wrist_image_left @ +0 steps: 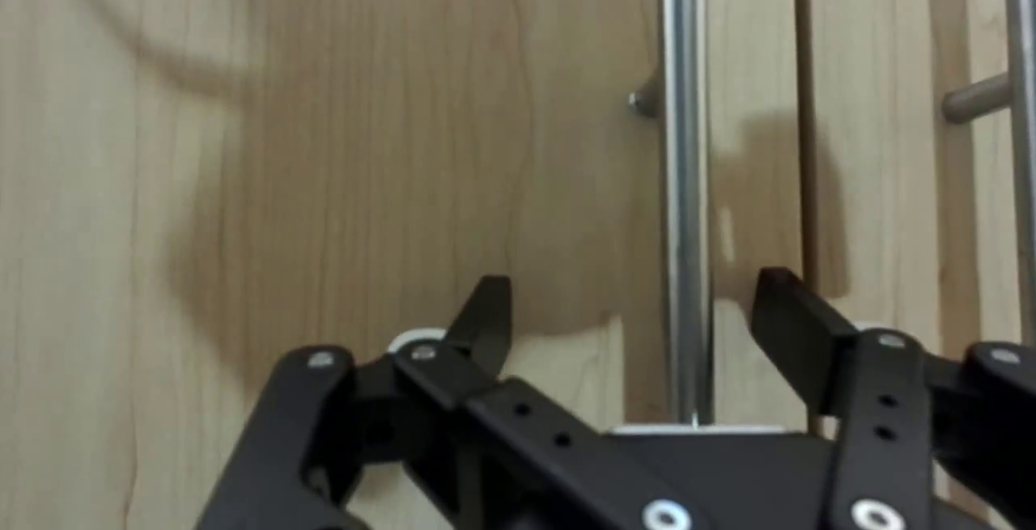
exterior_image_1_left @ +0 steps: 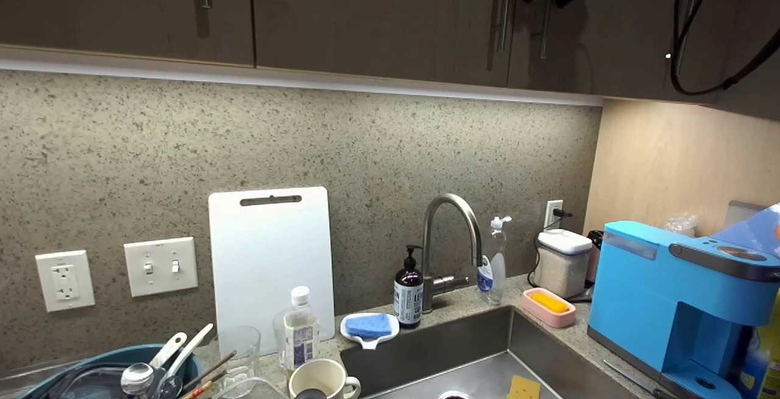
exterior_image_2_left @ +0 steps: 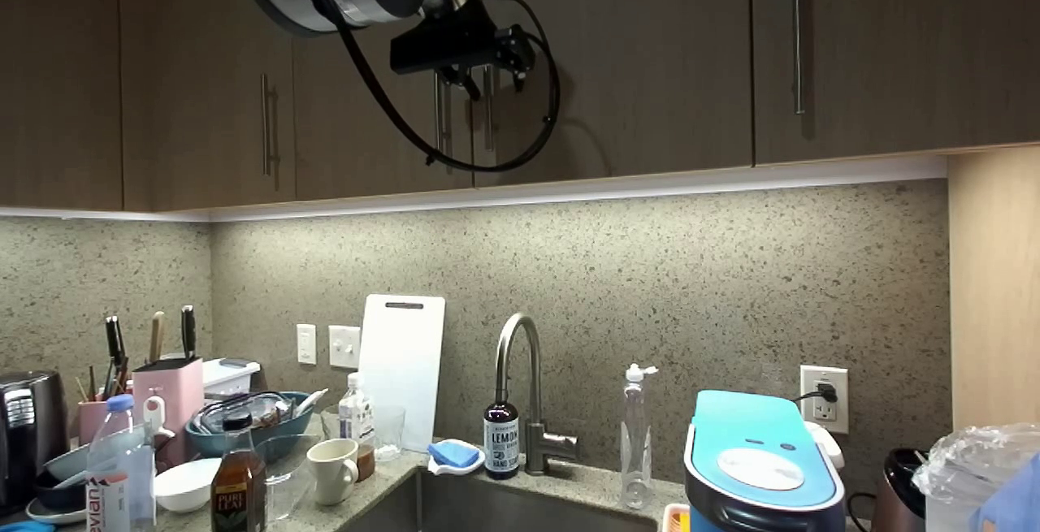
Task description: Open the top right cabinet door
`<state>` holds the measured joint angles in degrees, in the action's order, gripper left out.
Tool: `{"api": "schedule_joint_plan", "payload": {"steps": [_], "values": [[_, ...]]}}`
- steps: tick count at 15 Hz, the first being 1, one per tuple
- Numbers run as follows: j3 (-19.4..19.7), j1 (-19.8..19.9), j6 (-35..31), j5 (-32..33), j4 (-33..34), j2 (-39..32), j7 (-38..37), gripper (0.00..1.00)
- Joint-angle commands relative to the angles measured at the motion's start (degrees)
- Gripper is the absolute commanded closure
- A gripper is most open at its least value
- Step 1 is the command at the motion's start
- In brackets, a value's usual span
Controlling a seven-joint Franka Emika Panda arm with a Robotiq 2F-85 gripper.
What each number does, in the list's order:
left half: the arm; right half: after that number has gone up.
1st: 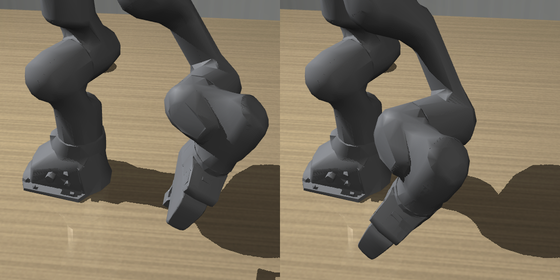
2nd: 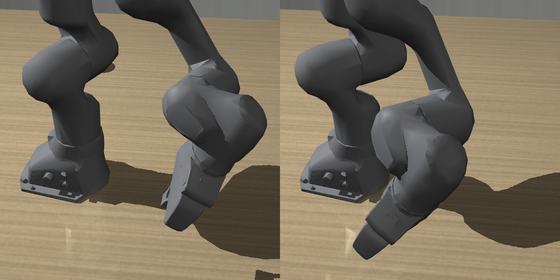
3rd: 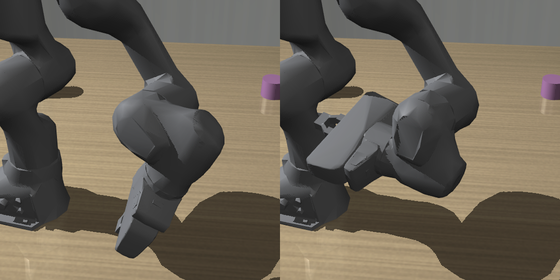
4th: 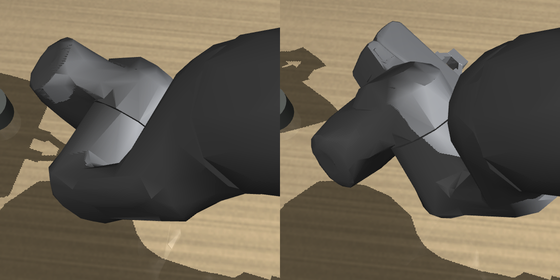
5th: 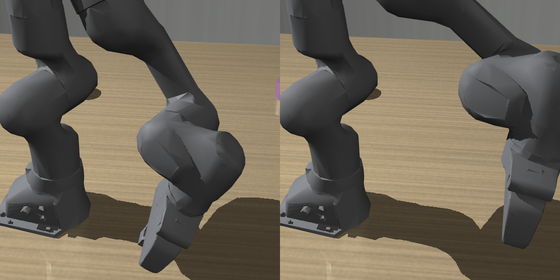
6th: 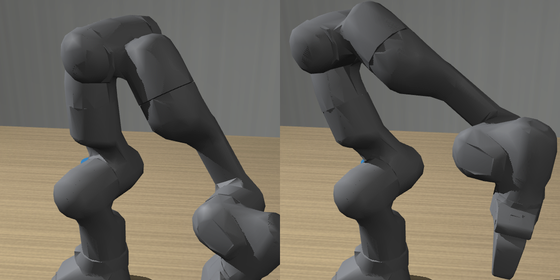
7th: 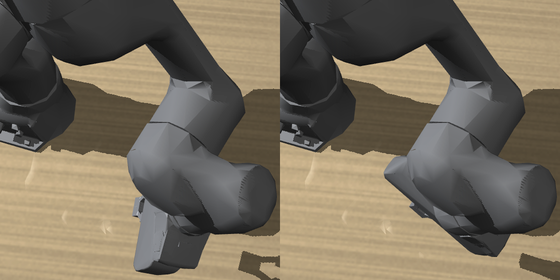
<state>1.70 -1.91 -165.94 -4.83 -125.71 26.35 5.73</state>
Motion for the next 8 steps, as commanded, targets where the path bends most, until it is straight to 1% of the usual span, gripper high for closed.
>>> {"api": "schedule_joint_plan", "payload": {"steps": [1, 4, 8], "values": [[0.33, -0.61, -1.38, 0.76, 1.76, -1.58, -0.47, 0.51], [0.3, -1.11, -0.98, 0.76, 1.76, -1.23, -0.45, 0.7], [-0.22, -1.04, 1.67, 1.16, 1.16, 0.99, -0.84, 0.96]]}}
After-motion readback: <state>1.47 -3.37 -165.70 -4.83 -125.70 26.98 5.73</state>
